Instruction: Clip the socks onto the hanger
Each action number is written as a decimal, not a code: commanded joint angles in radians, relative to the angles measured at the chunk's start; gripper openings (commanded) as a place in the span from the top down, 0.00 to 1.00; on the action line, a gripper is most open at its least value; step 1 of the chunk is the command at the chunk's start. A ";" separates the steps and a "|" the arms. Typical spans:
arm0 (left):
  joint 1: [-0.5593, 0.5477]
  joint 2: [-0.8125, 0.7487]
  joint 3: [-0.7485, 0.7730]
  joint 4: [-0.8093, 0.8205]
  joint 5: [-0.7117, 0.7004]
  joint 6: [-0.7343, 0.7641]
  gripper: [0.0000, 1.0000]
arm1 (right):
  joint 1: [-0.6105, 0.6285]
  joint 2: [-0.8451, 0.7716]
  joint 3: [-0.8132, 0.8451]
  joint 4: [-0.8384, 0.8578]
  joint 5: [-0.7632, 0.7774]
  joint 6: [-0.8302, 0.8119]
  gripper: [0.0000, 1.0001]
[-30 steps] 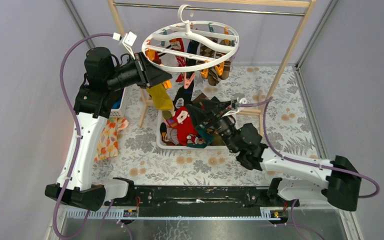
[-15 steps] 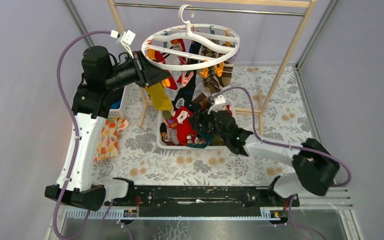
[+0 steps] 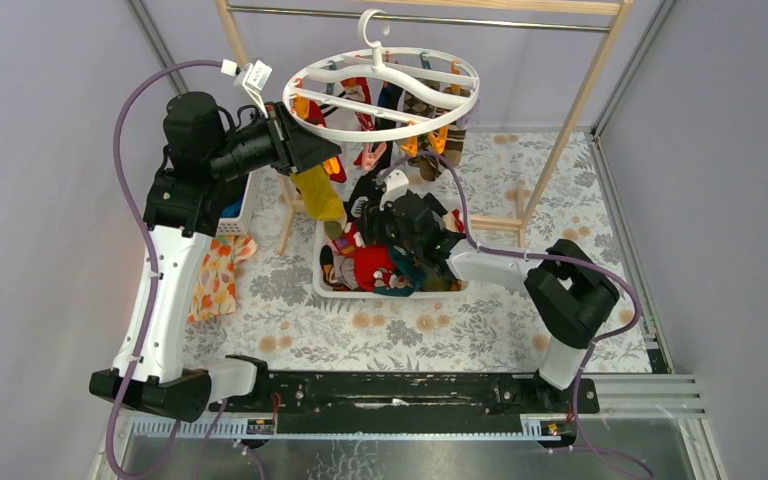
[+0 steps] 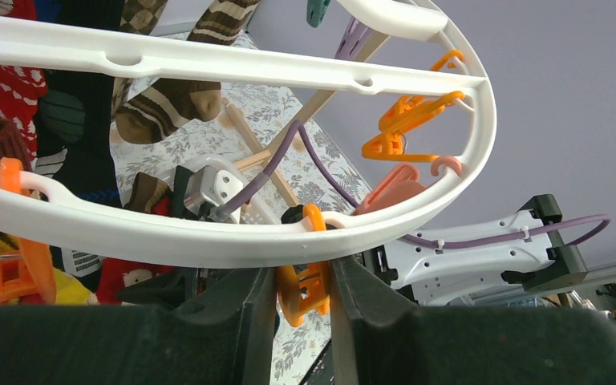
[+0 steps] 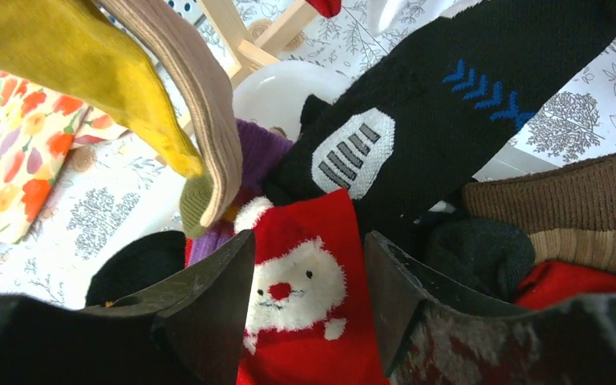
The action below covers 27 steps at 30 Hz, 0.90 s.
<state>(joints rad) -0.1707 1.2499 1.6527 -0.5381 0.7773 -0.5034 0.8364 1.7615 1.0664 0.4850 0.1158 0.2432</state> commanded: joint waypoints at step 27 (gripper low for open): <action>-0.004 -0.018 -0.002 0.028 -0.020 0.034 1.00 | -0.010 -0.566 -0.443 0.389 -0.315 0.228 1.00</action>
<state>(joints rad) -0.1707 1.2499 1.6524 -0.5377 0.7681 -0.4942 0.8314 1.2861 0.6930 0.6731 -0.0822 0.3351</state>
